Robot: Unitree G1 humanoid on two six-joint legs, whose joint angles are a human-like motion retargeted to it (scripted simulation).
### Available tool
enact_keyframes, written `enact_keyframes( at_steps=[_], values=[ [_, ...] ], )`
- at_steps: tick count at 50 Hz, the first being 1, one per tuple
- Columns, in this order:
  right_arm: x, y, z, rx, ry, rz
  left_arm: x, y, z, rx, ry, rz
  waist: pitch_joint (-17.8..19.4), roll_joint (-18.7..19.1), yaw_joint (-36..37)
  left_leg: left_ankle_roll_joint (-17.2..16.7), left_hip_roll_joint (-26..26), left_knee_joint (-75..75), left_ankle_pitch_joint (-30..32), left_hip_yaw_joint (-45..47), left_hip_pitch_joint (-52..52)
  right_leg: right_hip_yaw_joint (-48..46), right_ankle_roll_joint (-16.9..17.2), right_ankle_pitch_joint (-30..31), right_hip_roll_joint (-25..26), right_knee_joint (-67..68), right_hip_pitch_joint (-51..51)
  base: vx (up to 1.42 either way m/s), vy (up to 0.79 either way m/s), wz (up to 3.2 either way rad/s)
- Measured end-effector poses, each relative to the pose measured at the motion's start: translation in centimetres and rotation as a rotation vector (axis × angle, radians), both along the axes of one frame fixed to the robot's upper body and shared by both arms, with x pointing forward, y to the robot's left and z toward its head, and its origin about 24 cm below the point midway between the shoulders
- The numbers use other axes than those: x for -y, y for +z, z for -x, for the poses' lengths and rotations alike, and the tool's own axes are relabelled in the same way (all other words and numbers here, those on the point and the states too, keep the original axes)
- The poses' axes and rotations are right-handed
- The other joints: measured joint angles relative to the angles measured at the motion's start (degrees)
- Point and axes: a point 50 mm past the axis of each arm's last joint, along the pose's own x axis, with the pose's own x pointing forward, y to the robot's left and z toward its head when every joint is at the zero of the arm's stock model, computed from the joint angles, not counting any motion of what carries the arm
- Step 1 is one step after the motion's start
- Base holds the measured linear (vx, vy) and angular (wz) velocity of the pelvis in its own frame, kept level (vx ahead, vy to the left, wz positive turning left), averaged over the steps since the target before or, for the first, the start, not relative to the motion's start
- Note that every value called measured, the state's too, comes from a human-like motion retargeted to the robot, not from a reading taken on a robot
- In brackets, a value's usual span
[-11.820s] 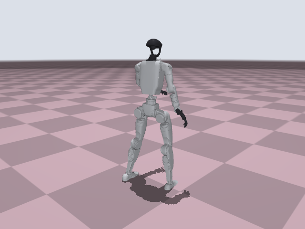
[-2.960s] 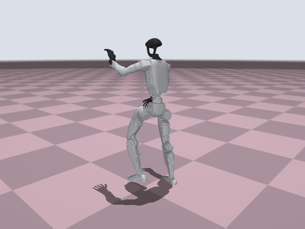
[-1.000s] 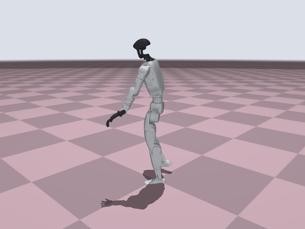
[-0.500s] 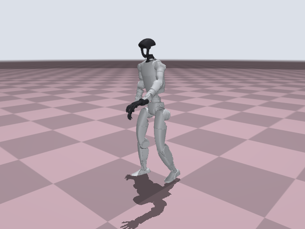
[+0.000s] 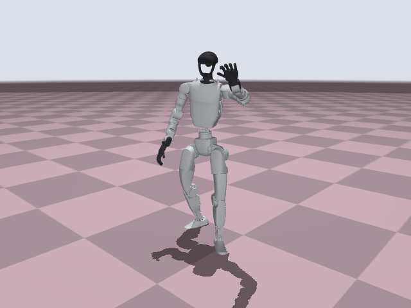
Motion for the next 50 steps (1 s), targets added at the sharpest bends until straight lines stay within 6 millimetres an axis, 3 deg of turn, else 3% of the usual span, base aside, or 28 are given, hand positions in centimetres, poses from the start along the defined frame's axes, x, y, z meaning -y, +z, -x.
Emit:
enact_keyframes(
  at_steps=[2,5,7,9,12,15,19,22,25,28,33,37,40,43,47,50],
  values=[
    [0.7,-0.5,1.5,-0.042,-0.043,0.025,0.5,-1.3,-1.5,-0.065,-0.007,0.064,1.86,1.54,-0.61,-0.38,0.28,-0.44,-0.04,-4.77,1.89,-2.52,-3.25,3.18,0.71,2.17,3.09,0.35,0.3,1.39],
    [1.1,-1.3,3.9,-0.097,-0.071,0.046,1.1,-5.9,-4.5,-0.229,0.035,0.13,4.07,2.25,-0.28,0.54,0.08,1.11,-2.46,-9.29,3.56,-2.73,-7.65,6.82,-3.65,18.4,-0.56,0.32,0.3,1.46],
    [1.4,-1.5,4.9,-0.106,-0.104,0.063,1.0,-10.3,-6.1,-0.354,0.1,0.153,6.42,3.73,-2.67,0.38,0.01,0.77,-2.68,-14.16,4.91,-0.47,-12.0,8.51,-2.72,24.99,-1.97,0.3,0.27,2.14],
    [1.2,-1.6,5.4,-0.094,-0.096,0.08,0.5,-15.7,-6.9,-0.499,0.2,0.134,8.03,3.84,-4.9,0.72,-0.73,0.82,-3.27,-18.1,5.43,4.56,-11.95,7.13,-1.69,32.9,-6.83,0.28,0.18,1.94],
    [0.3,-1.6,5.3,-0.059,0.003,0.105,-0.5,-24.5,-5.8,-0.749,0.367,0.076,9.73,3.43,-8.81,0.72,-1.72,0.82,-4.02,-23.49,5.83,9.95,-10.49,4.24,1.22,39.13,-13.61,0.29,0.11,1.7],
    [-0.8,-1.3,4.4,-0.011,0.181,0.139,-1.0,-30.8,-3.2,-0.953,0.49,0.049,11.56,3.16,-11.71,-0.07,-1.9,0.32,-4.52,-27.65,6.72,10.36,-11.4,3.09,3.43,37.88,-18.08,0.3,0.07,1.33],
    [-1.5,-0.3,3.0,0.107,0.328,0.204,0.0,-34.2,-1.5,-1.011,0.446,0.065,13.11,2.73,-13.16,-1.07,-2.55,-0.75,-5.45,-31.95,7.69,10.2,-10.76,3.02,6.98,24.64,-21.58,0.31,0.01,1.07],
    [-1.3,0.2,2.5,0.16,0.306,0.218,1.2,-35.1,-1.2,-1.011,0.386,0.108,13.8,1.79,-14.19,-1.31,-4.57,-1.47,-6.62,-35.73,8.39,12.01,-6.97,7.9,9.33,7.45,-21.79,0.37,-0.04,1.28],
    [-0.8,0.2,2.7,0.153,0.221,0.187,2.1,-35.7,-1.0,-1.025,0.348,0.137,14.41,0.65,-15.69,-1.4,-7.26,-2.0,-8.24,-40.32,10.24,18.69,-0.87,11.48,10.98,-9.55,-19.91,0.44,-0.09,1.5],
    [-0.3,-0.1,3.1,0.12,0.148,0.132,2.9,-36.4,-0.8,-1.056,0.315,0.121,14.01,0.89,-16.57,-1.44,-8.74,-2.07,-9.87,-44.33,12.58,26.0,2.33,11.29,11.53,-15.9,-18.03,0.49,-0.12,1.24],
    [1.1,-0.1,2.8,0.094,0.057,0.088,3.3,-36.6,-0.7,-1.072,0.258,0.09,11.15,3.55,-16.36,-1.37,-9.59,4.9,-12.03,-47.51,12.58,23.98,1.49,12.89,9.73,-11.41,-16.1,0.51,-0.14,0.75],
    [2.6,0.3,2.0,0.092,-0.061,0.115,2.8,-34.5,-1.8,-1.012,0.226,0.072,9.71,4.94,-14.97,0.25,-10.45,18.93,-7.15,-45.37,7.81,21.98,-1.0,9.4,7.32,-9.14,-12.27,0.47,-0.16,0.63],
    [3.2,0.5,1.4,0.093,-0.136,0.107,2.4,-31.4,-3.1,-0.951,0.169,0.056,7.68,5.14,-13.72,1.68,-9.71,36.67,-6.5,-40.57,-1.48,20.0,-1.71,6.59,5.43,-7.31,-10.52,0.41,-0.14,0.66],
    [3.5,0.7,0.7,0.095,-0.165,0.098,2.6,-26.6,-4.6,-0.822,0.093,0.041,5.96,4.52,-11.56,2.62,-8.53,50.46,-10.56,-35.16,-9.61,18.17,-1.8,5.49,3.63,-8.98,-7.54,0.37,-0.1,0.49],
    [3.8,1.4,-1.0,0.11,-0.128,0.106,3.5,-17.9,-5.5,-0.553,-0.029,0.035,4.83,3.95,-8.26,2.58,-5.39,62.32,-14.41,-29.21,-17.53,16.42,-1.05,4.6,2.75,-11.53,-3.45,0.35,-0.07,0.25],
    [3.7,2.2,-2.8,0.13,-0.077,0.117,4.4,-11.1,-4.8,-0.327,-0.104,0.033,4.43,3.81,-5.94,2.78,-1.51,65.32,-15.15,-25.35,-21.1,15.89,-0.24,3.59,2.84,-12.0,-1.57,0.35,-0.04,0.0]
  ],
)
